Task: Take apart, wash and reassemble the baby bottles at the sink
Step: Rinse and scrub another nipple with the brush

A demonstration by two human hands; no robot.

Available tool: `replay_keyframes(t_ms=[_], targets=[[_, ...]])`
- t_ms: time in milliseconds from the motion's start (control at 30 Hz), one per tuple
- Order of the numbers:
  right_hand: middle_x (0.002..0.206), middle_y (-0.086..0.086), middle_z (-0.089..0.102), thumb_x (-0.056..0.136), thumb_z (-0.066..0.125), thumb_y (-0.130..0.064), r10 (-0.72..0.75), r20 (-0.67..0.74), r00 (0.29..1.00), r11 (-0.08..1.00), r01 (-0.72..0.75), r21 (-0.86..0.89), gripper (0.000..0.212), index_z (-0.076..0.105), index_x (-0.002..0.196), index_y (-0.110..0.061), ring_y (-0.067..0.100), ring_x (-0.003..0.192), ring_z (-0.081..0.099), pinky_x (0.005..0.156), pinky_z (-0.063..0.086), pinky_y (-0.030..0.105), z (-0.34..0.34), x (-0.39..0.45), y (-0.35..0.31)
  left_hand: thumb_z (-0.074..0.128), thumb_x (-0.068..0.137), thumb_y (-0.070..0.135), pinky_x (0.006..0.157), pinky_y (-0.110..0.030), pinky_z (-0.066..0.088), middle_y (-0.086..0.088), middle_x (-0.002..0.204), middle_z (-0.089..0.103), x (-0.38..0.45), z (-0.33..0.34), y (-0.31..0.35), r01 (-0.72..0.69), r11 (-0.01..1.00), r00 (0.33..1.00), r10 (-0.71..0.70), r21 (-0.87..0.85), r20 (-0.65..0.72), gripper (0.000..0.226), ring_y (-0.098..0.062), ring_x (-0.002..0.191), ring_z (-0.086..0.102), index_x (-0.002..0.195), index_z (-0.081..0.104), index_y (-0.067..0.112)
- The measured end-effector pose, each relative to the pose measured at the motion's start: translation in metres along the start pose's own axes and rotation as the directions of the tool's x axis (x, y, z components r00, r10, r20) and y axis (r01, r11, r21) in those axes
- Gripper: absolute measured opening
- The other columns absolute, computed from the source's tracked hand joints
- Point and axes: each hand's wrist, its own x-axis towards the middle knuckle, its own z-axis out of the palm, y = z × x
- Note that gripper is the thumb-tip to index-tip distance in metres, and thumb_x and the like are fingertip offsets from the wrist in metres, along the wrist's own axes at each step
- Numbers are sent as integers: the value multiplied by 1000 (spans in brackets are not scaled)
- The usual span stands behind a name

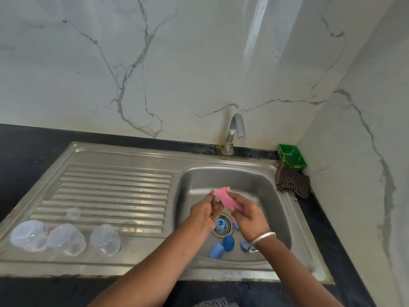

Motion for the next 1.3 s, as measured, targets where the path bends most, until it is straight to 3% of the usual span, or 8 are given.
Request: replay_keyframes(t_ms=[133, 233, 333, 600, 800, 967, 1067, 1300], targets=[[112, -12, 70, 86, 58, -18, -75, -44, 996, 989, 69, -132, 52, 56, 123, -54, 10, 99, 66, 84, 53, 29, -9, -13, 3, 65, 96, 16, 49, -25, 58, -9, 59, 68, 3, -7, 5, -21, 998, 1000, 22, 67, -10, 21, -13, 45, 66, 79, 63, 4], [101, -4, 65, 87, 58, -15, -237, -136, 962, 951, 202, -234, 58, 50, 135, -45, 18, 83, 64, 66, 53, 34, -11, -14, -2, 66, 95, 23, 56, -32, 58, -10, 68, 66, 2, -10, 3, -2, 988, 1000, 1, 156, 11, 24, -15, 56, 67, 80, 63, 4], [90, -13, 52, 86, 54, -26, -313, -16, 950, 853, 274, -444, 62, 38, 139, -54, 17, 66, 57, 48, 48, 32, -7, -11, -13, 67, 94, 19, 59, -37, 59, -5, 57, 64, -4, -8, 0, 21, 982, 997, -34, 188, 66, 21, -13, 49, 64, 77, 64, 7], [94, -12, 54, 85, 44, -31, -384, 93, 919, 737, 365, -569, 53, 46, 131, -57, 16, 70, 59, 46, 49, 31, -17, -12, -9, 52, 99, 6, 75, -39, 56, -16, 63, 71, -20, -4, 19, 66, 982, 995, -79, 176, 66, 17, -26, 67, 70, 89, 64, -2], [92, -15, 55, 84, 51, -31, -269, -8, 963, 860, 236, -452, 55, 44, 130, -60, 12, 74, 60, 54, 53, 37, -24, -16, 0, 53, 101, 11, 82, -40, 56, -16, 66, 72, -14, -9, 16, 86, 976, 994, -98, 200, 51, 18, -23, 54, 71, 89, 61, 0], [112, -21, 66, 88, 64, -11, -140, -214, 967, 983, 109, -148, 56, 56, 128, -49, 4, 99, 65, 84, 55, 30, -32, -9, 5, 52, 103, 14, 58, -33, 60, -15, 79, 74, -7, -12, 12, 71, 973, 995, -85, 219, 54, 19, -20, 56, 73, 108, 63, 0], [121, -17, 66, 88, 64, -11, -198, -110, 974, 977, 186, -108, 51, 60, 129, -40, 2, 109, 63, 91, 53, 26, -27, -5, -13, 53, 103, 21, 58, -31, 59, -13, 78, 72, -11, -7, 7, 53, 964, 993, -79, 259, 91, 21, -16, 53, 70, 98, 62, 3], [102, -14, 73, 85, 60, -26, -2, -16, 1000, 998, 1, -69, 49, 52, 123, -57, 5, 93, 67, 87, 55, 34, -9, -10, -7, 53, 101, 25, 42, -24, 55, -14, 70, 61, -8, -6, 10, 40, 981, 997, -52, 190, 58, 23, -15, 49, 61, 98, 58, 3]])
